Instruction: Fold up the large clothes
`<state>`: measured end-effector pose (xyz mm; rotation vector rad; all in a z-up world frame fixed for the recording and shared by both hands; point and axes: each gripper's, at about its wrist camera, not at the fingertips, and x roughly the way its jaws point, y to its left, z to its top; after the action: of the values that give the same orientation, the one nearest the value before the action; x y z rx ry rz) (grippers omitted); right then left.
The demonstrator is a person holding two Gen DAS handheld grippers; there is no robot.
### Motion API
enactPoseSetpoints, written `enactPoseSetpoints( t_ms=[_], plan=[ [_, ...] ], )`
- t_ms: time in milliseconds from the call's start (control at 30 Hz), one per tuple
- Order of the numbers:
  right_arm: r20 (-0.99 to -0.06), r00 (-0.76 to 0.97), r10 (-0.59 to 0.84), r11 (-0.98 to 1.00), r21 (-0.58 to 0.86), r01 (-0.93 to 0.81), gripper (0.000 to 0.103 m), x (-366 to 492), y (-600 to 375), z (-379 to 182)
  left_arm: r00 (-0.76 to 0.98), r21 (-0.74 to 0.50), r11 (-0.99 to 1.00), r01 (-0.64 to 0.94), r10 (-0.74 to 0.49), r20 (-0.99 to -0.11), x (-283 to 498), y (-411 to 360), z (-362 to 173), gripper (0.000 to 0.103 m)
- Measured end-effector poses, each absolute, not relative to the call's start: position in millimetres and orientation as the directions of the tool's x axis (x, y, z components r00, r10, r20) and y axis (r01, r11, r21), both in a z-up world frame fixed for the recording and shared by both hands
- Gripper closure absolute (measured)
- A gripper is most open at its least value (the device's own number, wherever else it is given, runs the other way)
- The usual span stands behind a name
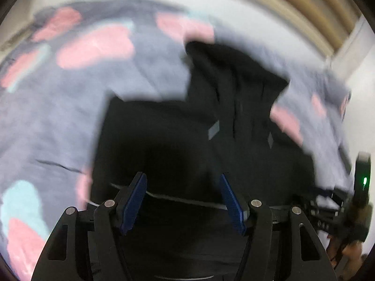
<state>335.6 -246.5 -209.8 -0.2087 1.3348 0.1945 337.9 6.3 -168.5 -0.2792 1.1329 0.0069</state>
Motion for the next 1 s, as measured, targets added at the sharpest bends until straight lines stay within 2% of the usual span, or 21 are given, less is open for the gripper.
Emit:
enactPoseSetpoints(
  t_ms=[100,333,400,433,500,567,633,667,733,867,1000],
  plan=[
    [-0.975,0.214,0.051,0.97,-0.003,-0.244,0.038,339,-257,-231,0.291,-0.167,0.963,-0.211,-0.101,-0.951,354,1,-232,0.037],
    [-0.979,0.195,0.065,0.96,0.008,-0.281,0.037,336,-258,-214,0.302,-0.07,0.979,-0.194,-0.009,-0.953,363,-19,-214,0.037],
    [-0.966,0.203,0.162,0.942,0.089,-0.325,0.037,323,-254,-189,0.344,-0.109,0.98,-0.168,-0.045,-0.938,348,-29,-193,0.037],
    [-0.958,0.229,0.175,0.929,0.083,-0.361,0.037,313,-251,-178,0.361,-0.124,0.979,-0.162,-0.058,-0.931,341,-32,-186,0.037],
    [-0.951,0.279,0.134,0.9,-0.001,-0.437,0.035,293,-239,-171,0.389,-0.212,0.968,-0.134,-0.145,-0.91,323,-46,-172,0.037],
    [-0.962,0.26,0.077,0.868,-0.064,-0.492,0.035,276,-230,-191,0.367,-0.234,0.964,-0.125,-0.174,-0.914,314,-62,-176,0.037],
    [-0.979,0.192,0.067,0.882,-0.032,-0.471,0.034,276,-235,-225,0.273,-0.145,0.981,-0.128,-0.105,-0.956,313,-84,-203,0.037],
    [-0.98,0.187,0.069,0.879,-0.029,-0.477,0.033,276,-235,-232,0.189,-0.089,0.988,-0.125,-0.064,-0.98,320,-91,-227,0.037],
    [-0.988,0.15,0.037,0.861,-0.045,-0.506,0.033,283,-230,-230,0.159,-0.048,0.994,-0.103,-0.031,-0.987,330,-96,-242,0.033],
    [-0.99,0.121,0.066,0.898,0.006,-0.44,0.034,291,-246,-198,0.122,-0.112,0.982,-0.151,-0.094,-0.988,345,-87,-230,0.031],
    [-0.984,0.114,0.134,0.955,0.098,-0.279,0.034,268,-286,-162,0.223,-0.22,0.973,-0.066,-0.2,-0.954,333,-83,-184,0.031]
  ],
)
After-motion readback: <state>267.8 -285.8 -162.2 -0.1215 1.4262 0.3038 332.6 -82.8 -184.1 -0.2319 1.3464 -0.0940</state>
